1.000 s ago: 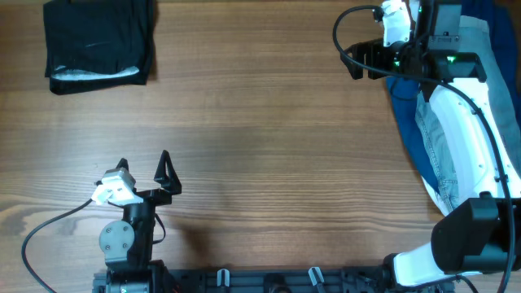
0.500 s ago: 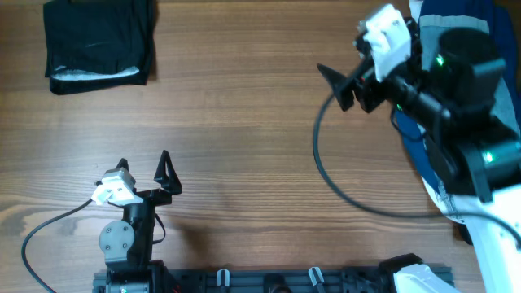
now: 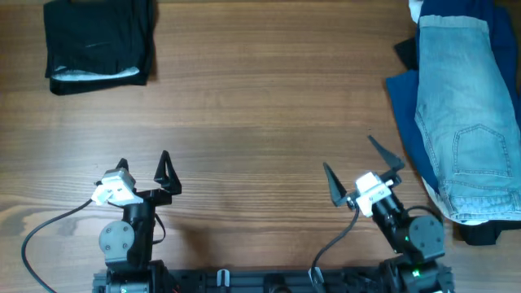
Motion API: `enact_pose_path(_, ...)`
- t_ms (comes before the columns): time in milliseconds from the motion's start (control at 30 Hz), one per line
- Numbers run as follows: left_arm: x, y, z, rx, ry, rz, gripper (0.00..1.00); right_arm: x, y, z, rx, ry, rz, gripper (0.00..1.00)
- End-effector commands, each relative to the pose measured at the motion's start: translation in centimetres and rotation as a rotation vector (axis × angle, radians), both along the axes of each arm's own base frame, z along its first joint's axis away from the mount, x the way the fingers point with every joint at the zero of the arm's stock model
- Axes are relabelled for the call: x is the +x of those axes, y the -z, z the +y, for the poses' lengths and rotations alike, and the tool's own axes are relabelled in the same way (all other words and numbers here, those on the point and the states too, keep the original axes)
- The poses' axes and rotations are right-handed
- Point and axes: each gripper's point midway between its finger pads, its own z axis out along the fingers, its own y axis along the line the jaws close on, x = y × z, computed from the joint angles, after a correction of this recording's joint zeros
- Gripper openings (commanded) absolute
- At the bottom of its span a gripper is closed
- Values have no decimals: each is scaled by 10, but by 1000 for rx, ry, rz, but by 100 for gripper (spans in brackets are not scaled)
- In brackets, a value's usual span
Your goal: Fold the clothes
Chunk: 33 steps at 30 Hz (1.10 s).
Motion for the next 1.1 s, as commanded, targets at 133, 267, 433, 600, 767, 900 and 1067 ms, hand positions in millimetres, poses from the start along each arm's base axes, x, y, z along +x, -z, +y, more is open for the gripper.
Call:
enact_pose_path(133,0,2,1,-7,-9,1,100,-11,25,-13,-16,33,70,100)
enact_pose_path(267,0,2,1,-7,-9,1,100,-8,24,-23,-15,63,65,100)
enact_pose_path(433,0,2,1,-7,-9,1,100,0,24,-47,-15,171,65,100)
enact_pose_path(600,0,2,1,-7,-8,1,100,0,24,-47,-15,171,66,99)
enact_pose_path(767,0,2,1,-7,-9,1,100,0,24,-47,-14,171,67,100)
enact_pose_path(900,0,2,1,-7,-9,2,100,0,24,-47,-14,171,67,100)
enact_pose_path(1067,0,2,1,-7,-8,1,100,0,24,-47,-15,171,67,100)
